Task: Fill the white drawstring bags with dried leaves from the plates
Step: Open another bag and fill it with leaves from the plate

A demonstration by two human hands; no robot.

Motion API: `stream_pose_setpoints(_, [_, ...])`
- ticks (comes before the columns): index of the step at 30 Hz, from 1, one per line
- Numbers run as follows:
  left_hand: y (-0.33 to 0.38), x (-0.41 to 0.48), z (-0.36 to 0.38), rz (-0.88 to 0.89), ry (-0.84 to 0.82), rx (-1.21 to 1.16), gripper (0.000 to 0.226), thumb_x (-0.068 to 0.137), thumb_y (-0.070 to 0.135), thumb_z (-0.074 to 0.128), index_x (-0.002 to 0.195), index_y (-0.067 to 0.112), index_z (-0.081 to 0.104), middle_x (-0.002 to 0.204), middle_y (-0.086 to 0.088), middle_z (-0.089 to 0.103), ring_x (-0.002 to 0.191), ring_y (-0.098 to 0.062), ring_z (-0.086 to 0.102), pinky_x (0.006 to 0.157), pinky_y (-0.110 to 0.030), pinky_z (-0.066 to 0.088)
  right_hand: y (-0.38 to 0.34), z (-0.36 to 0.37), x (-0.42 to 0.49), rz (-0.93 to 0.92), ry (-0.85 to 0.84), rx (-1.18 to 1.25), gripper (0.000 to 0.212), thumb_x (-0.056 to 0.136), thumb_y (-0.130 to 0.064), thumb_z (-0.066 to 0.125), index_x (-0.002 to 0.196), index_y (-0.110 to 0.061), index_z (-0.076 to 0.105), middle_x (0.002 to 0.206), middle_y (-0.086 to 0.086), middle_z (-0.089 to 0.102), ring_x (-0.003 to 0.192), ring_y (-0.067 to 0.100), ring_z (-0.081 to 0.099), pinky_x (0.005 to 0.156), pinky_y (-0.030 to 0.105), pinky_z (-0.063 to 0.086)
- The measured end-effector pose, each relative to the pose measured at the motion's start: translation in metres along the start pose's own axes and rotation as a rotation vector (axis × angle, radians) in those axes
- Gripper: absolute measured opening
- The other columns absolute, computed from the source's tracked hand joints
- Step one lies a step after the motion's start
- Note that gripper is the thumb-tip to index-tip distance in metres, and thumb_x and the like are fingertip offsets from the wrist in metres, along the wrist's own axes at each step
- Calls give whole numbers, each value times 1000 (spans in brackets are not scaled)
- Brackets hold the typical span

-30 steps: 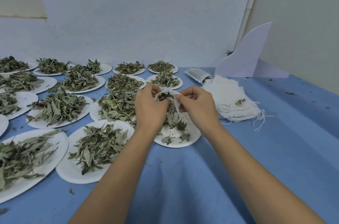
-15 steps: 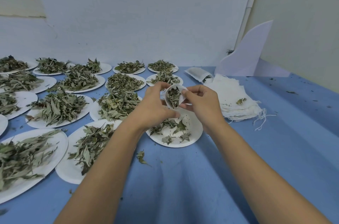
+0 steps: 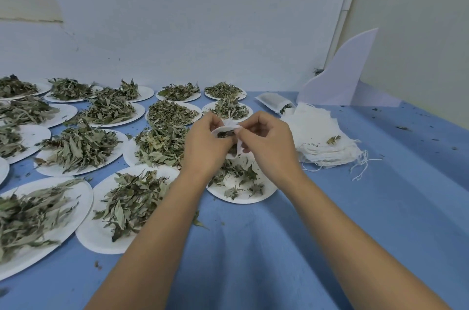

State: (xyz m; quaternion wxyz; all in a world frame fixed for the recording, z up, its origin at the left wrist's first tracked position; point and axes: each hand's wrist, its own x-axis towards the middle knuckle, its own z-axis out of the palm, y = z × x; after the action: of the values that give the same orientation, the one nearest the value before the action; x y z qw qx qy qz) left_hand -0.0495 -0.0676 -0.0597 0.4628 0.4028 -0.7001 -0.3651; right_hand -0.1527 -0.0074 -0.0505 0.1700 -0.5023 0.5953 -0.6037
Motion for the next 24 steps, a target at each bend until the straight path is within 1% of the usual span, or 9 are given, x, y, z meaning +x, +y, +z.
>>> stream_pose_setpoints(2, [0,-2,2,-5,58,0,26,79,-1,65,72,12,44,58,4,49,36,4,44,35,-10,29,-2,3,-3,-29,-28,26,18,76,-6,66,67,-21,62,68,9,65,59,12,56,61,34,52])
stream_pose_setpoints(6, [2,-2,1,-34,88,-80,29,77,7,75,74,15,46,66,4,51,40,6,50,36,-9,34,4,5,-1,32,57,-36,11,80,-12,66,75,-21,63,63,-6,58,57,5,53,61,29,53])
stream_pose_setpoints(9, [5,2,-1,-113,23,-203,27,75,15,78,85,21,54,85,7,57,67,-8,64,62,-25,56,9,1,2,67,114,-57,9,85,-20,66,79,-25,61,69,-7,60,64,6,57,67,30,54])
stream_pose_setpoints(11, [7,4,-2,-161,-24,-249,23,78,11,72,90,23,57,90,6,59,79,-17,66,74,-37,58,11,-1,3,66,132,-63,10,87,-22,64,80,-27,58,74,-6,62,70,9,61,68,27,53])
stream_pose_setpoints(13, [5,4,-2,-152,-29,-222,23,79,5,67,89,23,57,89,5,58,73,-9,64,67,-29,58,10,-1,3,71,132,-55,10,87,-21,63,80,-27,58,75,-5,63,73,13,63,68,26,51])
stream_pose_setpoints(14, [4,3,-1,-123,-9,-189,25,78,3,68,86,23,55,86,6,57,64,-1,61,58,-19,54,9,0,3,73,122,-48,10,86,-20,64,79,-26,59,74,-5,63,73,15,64,68,26,51])
stream_pose_setpoints(16, [2,1,0,-62,63,-95,27,79,7,71,78,23,50,79,8,54,56,2,55,45,-9,40,7,2,1,72,82,-17,11,84,-16,65,77,-24,60,71,-3,63,68,16,62,67,30,52])
stream_pose_setpoints(20, [-2,1,1,-11,175,63,31,81,11,72,70,23,46,71,7,52,56,-5,45,46,-10,36,4,4,-2,32,9,65,18,78,-5,65,69,-19,59,64,2,60,56,12,52,58,28,45])
stream_pose_setpoints(24, [0,0,-1,-19,200,51,26,78,13,75,73,18,50,68,6,52,52,-7,47,43,-8,35,7,8,-2,18,18,29,16,79,-10,66,73,-23,59,59,-9,53,52,3,48,52,17,42])
